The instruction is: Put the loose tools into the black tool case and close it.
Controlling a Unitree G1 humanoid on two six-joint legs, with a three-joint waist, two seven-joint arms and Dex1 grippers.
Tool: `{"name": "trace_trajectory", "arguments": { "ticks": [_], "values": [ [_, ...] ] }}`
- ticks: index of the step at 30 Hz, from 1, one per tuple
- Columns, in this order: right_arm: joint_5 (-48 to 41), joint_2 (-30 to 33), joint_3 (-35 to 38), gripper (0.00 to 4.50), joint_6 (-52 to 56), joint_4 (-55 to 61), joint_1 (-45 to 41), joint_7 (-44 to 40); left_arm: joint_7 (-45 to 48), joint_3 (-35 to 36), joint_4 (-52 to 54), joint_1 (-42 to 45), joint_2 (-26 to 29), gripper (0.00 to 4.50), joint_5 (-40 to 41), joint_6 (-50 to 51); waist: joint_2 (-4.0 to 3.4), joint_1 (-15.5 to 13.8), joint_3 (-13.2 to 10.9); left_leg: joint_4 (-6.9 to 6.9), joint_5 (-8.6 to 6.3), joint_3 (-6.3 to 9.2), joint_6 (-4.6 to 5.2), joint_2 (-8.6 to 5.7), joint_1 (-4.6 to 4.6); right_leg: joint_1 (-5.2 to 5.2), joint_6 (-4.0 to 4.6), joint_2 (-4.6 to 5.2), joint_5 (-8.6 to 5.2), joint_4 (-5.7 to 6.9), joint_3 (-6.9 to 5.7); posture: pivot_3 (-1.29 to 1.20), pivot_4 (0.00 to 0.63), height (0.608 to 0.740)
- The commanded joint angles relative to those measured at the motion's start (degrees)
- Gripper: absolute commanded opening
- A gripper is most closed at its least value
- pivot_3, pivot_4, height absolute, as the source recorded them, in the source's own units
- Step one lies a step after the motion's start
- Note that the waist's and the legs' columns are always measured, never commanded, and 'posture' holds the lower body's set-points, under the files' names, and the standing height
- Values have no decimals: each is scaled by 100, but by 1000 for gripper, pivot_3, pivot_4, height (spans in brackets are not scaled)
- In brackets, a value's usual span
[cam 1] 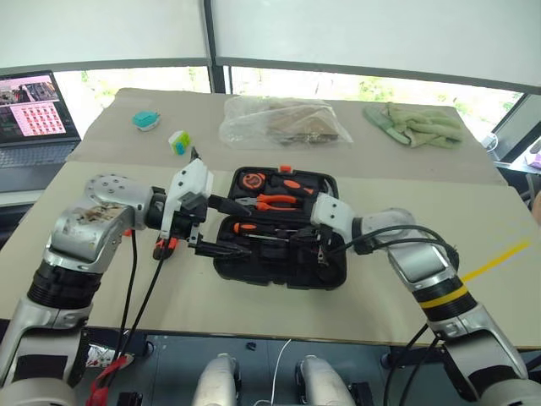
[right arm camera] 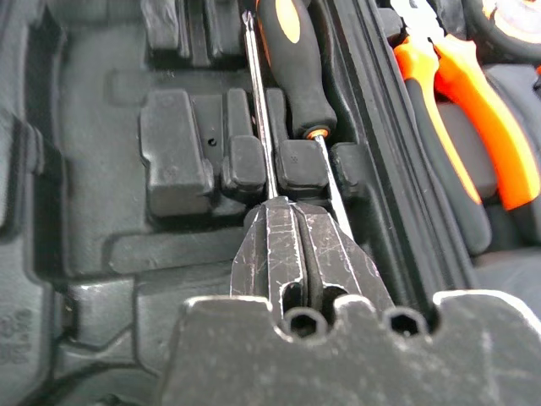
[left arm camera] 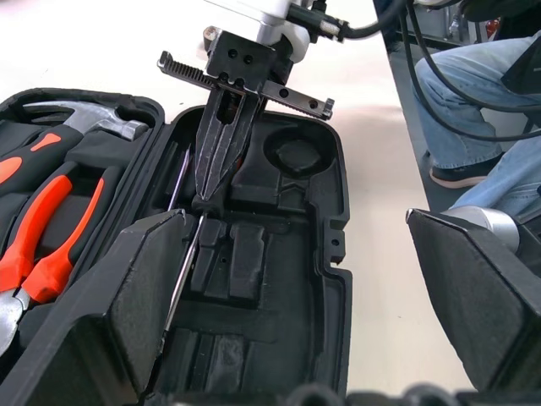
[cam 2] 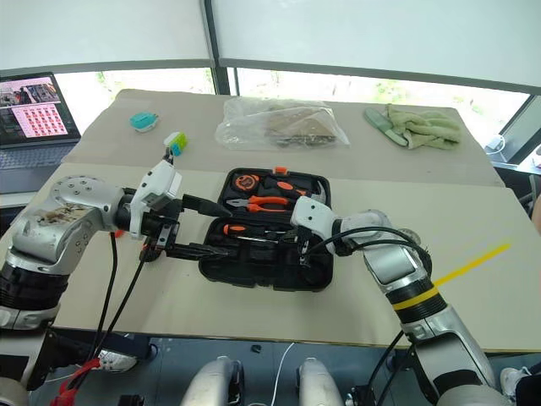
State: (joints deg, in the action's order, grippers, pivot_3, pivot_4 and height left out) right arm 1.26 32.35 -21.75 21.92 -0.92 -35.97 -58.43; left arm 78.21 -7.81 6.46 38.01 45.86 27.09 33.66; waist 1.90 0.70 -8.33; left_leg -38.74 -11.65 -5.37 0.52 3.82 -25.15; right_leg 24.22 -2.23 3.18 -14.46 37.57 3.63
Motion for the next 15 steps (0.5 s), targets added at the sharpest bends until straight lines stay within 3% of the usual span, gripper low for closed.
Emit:
{"name": "trace_trajectory", "arguments": {
  "ticks": [1,3,7,11,15],
  "values": [
    [129,-6,-198,69,164,-91,157,-50,4,42,-24,167,-5,4500,-51,-145,2,0,1,0,0,0,0,0,1,-1,1,0,-1,2,0,0,150,740],
    [-48,-68,64,69,259,60,108,29,-39,48,-67,137,-1,4500,-106,-189,3,0,1,0,1,0,-1,0,1,-1,1,0,0,3,0,0,150,740],
    [-1232,-312,1412,69,1123,893,-128,272,-597,362,-12,-144,17,4500,-198,-114,2,0,-5,0,2,0,-3,0,-1,5,1,0,0,6,1,0,150,740],
    [-2468,-21,2507,1220,2210,1877,-31,165,-1380,1157,530,-913,141,4500,68,496,0,-2,-7,4,2,2,-3,2,-8,13,1,1,0,9,4,0,150,740],
    [-3452,573,3199,2404,2769,2664,336,-117,-2108,2423,1370,-2404,302,4500,194,1068,3,8,-8,17,0,5,-4,4,-6,11,1,6,0,4,-4,0,150,740]
  ]
}}
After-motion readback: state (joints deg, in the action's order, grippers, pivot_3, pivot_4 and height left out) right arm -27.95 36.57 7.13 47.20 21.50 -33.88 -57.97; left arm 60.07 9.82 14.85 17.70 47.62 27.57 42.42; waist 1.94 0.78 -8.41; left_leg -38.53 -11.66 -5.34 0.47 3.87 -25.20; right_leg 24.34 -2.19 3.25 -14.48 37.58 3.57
